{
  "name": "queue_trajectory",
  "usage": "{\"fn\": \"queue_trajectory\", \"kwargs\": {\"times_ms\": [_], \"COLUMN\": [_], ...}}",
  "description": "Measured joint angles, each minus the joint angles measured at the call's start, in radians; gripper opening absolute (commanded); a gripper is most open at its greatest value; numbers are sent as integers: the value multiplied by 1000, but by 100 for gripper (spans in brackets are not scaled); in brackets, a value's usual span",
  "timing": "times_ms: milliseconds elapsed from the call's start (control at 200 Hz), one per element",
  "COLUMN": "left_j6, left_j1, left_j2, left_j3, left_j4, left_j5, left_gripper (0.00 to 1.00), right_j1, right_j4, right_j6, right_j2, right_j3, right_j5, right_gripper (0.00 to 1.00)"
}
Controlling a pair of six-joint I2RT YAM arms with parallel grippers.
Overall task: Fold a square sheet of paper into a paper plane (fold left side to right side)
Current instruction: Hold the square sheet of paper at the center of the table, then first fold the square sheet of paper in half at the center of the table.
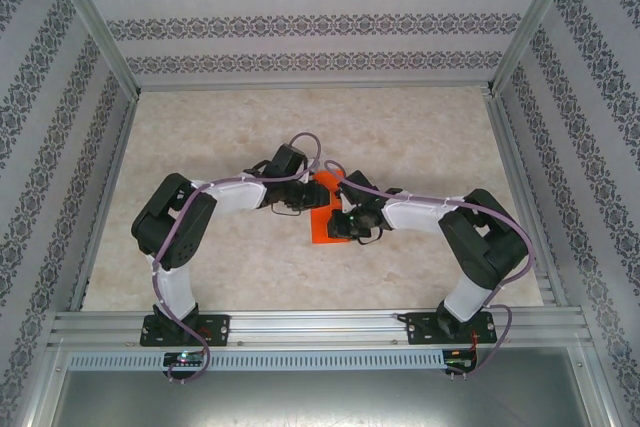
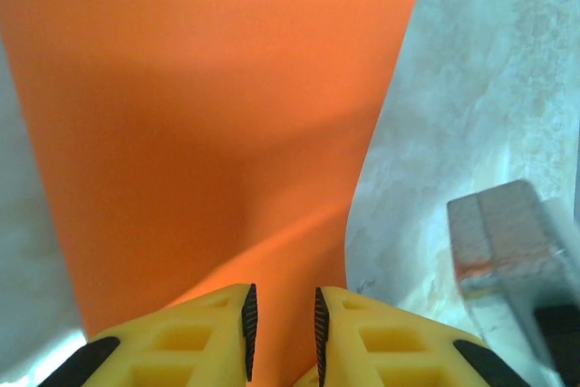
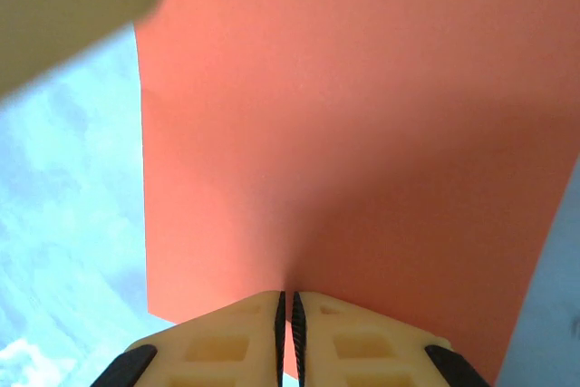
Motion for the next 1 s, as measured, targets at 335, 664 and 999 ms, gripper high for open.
{"fn": "queue_trajectory", "kwargs": {"times_ms": [335, 664, 999], "left_j6": [24, 26, 3], "left_j1": [3, 31, 60], "left_j2": [44, 79, 140], "left_j3": [-5, -14, 79], "left_j4": [-6, 43, -21], "left_j5": [-15, 28, 87], "left_gripper": [24, 24, 24], "right_j1": [0, 0, 0], "right_j4": [-3, -32, -18], "right_j6": [0, -11, -29], "right_j2": [0, 10, 13], "right_j3": [0, 17, 17], "right_j5": [2, 8, 10], "right_gripper": [14, 13, 13]}}
